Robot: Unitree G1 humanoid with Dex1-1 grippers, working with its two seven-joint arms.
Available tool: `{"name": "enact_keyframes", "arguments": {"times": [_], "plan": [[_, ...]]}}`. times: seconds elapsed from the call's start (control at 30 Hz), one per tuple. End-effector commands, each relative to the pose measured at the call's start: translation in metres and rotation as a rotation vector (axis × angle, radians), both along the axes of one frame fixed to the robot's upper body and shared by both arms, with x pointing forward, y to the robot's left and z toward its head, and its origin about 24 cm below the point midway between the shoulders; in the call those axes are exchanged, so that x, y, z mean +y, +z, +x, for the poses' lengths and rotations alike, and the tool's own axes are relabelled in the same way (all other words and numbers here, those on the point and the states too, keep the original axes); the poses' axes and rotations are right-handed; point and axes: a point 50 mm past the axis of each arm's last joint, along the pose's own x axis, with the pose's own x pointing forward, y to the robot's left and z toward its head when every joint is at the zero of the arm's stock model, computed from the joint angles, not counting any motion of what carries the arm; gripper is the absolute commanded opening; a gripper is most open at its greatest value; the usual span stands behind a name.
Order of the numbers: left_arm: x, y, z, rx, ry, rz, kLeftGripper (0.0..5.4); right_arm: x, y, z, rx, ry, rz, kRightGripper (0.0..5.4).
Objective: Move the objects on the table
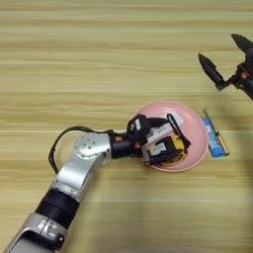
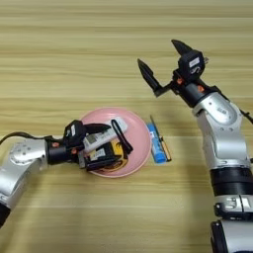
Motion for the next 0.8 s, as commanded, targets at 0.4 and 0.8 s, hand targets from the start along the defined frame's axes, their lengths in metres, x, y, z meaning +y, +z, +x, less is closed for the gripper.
{"name": "enact_keyframes", "arguments": {"times": [0.4,0.8], "plan": [[0.018,0.06,0.003,-0.154,0.101,-0.265,5.38,0.0,0.005,0.004,-0.025,0.0,-0.004,5.4],[0.048,0.064,0.036,-0.212,0.511,-0.346,5.38,-0.006,0.0,0.0,-0.006,-0.018,0.018,5.4]]}}
